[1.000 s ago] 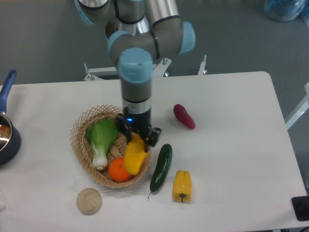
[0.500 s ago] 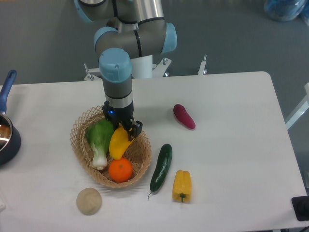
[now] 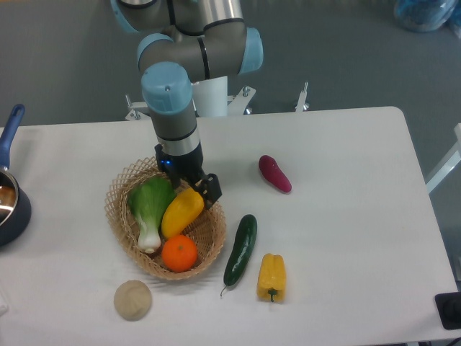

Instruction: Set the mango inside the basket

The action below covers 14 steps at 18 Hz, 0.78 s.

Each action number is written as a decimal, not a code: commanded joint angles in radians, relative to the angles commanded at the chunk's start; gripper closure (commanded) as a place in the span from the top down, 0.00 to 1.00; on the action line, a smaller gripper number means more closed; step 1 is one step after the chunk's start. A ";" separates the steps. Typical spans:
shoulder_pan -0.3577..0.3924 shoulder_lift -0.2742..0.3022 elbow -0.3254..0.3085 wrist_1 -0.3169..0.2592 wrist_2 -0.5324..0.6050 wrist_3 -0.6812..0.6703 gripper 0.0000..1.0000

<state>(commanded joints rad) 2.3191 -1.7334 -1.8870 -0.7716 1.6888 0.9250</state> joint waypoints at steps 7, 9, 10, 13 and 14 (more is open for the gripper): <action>0.314 -0.011 0.166 -0.011 -0.004 0.257 1.00; 0.406 -0.011 0.167 -0.011 -0.009 0.368 1.00; 0.458 -0.009 0.167 -0.011 -0.024 0.429 1.00; 0.618 0.021 0.161 -0.020 -0.119 0.576 1.00; 0.667 0.029 0.157 -0.035 -0.147 0.613 1.00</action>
<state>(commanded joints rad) 2.9862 -1.7043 -1.7303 -0.8067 1.5419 1.5382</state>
